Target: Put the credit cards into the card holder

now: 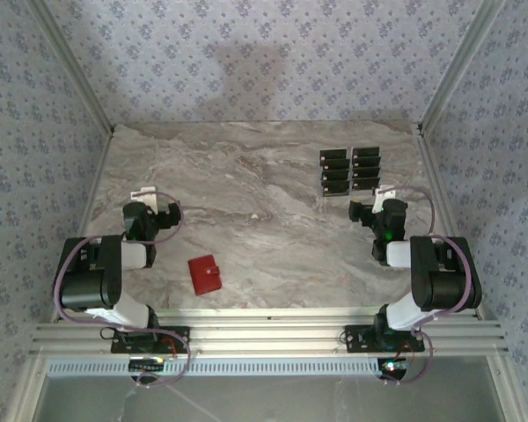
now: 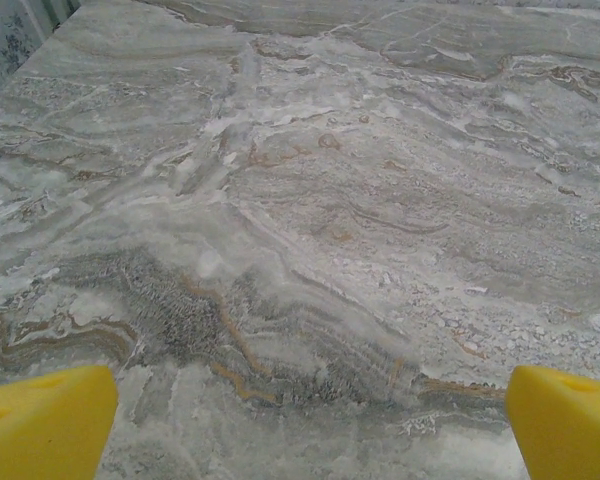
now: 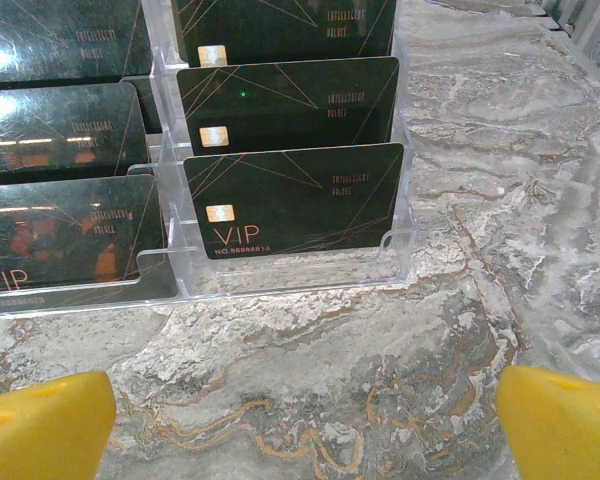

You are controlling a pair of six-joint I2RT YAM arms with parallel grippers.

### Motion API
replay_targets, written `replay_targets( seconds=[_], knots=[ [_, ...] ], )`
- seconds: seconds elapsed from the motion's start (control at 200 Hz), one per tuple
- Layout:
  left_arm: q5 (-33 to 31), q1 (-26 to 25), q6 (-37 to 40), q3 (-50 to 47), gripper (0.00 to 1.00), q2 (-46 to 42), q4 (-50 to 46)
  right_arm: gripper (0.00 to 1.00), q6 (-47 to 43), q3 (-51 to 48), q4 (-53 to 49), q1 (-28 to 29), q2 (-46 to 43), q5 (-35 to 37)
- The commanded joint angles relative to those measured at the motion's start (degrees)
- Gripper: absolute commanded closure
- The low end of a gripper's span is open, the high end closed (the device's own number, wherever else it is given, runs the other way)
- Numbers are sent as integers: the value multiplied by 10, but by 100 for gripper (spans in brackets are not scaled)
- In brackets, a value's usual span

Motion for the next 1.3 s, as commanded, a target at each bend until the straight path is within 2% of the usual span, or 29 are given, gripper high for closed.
replay_targets(
  seconds=[0.0,0.245,0.455,0.56,0.63,0.665,0.725,0.78,0.859,0.949,1.079,1.294],
  knots=[
    [17,-1,8,19,0,-1,-11,0,-5,9,4,-4,0,-4],
    [18,-1,6,17,0,-7,-7,0,-4,6,9,-2,-5,4],
    [-14,-4,-5,43,0,-93,-126,0,16,51,-166,3,-118,47],
    [-27,-5,-42,81,0,-142,-250,0,101,99,-286,-11,-158,38],
    [-33,-8,-89,117,0,-175,-355,0,236,133,-369,-31,-167,46],
    [-32,-12,-114,137,0,-186,-403,0,286,146,-408,-48,-166,12],
    [-41,-23,-155,169,0,-204,-485,0,301,164,-419,-71,-158,-90],
    [-37,-33,-202,193,0,-218,-562,0,311,175,-427,-67,-152,-150],
    [-7,-47,-260,214,0,-233,-651,0,321,192,-466,-30,-153,-173],
    [10,-80,-295,207,0,-262,-723,2,311,209,-529,48,-161,-162],
    [-34,-173,-347,163,0,-337,-771,2,314,215,-581,175,-173,-91],
    [-95,-320,-440,104,0,-419,-827,2,349,216,-612,330,-177,-19]
  ],
)
